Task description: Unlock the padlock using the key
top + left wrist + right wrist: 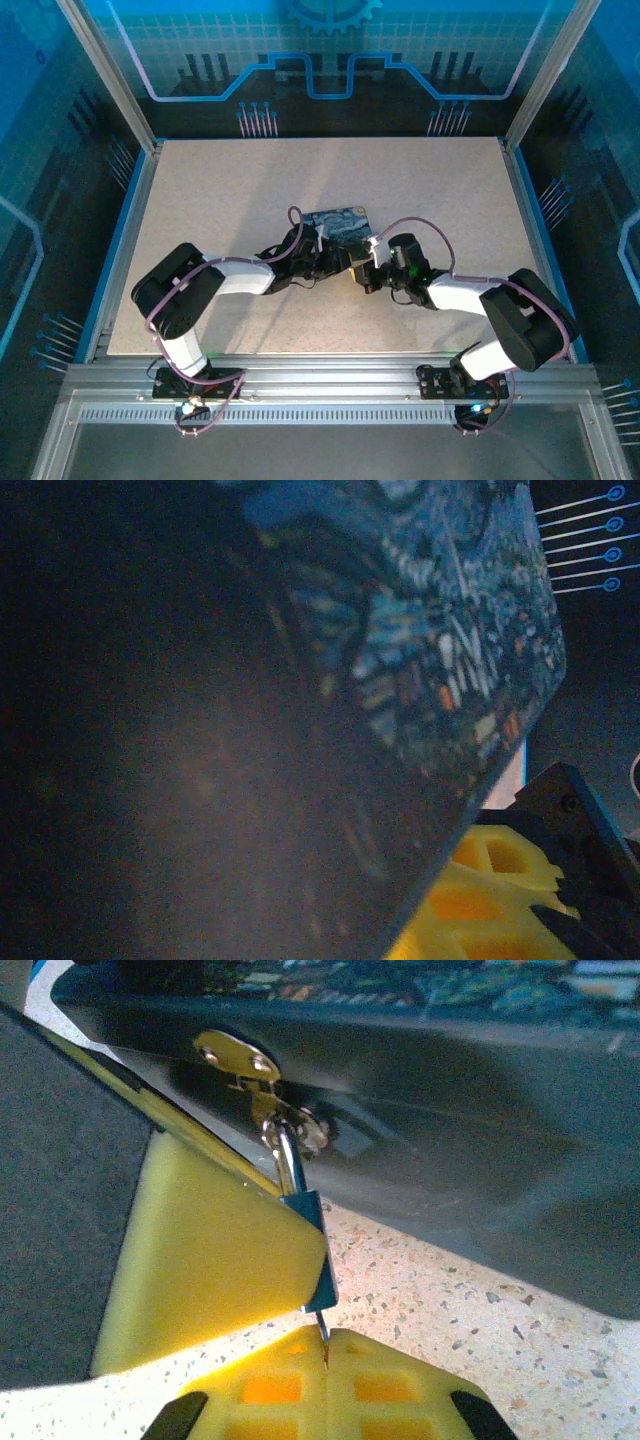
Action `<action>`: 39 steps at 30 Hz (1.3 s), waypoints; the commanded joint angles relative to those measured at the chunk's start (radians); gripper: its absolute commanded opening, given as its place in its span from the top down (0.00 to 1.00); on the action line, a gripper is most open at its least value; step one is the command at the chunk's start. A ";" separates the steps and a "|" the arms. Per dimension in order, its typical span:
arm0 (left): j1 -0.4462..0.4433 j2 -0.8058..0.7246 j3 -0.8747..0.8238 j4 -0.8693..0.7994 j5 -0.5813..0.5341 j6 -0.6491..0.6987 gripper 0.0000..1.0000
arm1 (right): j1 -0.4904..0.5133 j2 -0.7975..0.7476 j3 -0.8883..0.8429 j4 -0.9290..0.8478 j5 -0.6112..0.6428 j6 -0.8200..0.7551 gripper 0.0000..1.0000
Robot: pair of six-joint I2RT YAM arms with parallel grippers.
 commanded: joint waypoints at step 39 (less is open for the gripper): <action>-0.003 -0.017 -0.311 0.470 -0.137 -0.351 0.46 | -0.006 0.107 0.055 -0.012 -0.223 0.502 1.00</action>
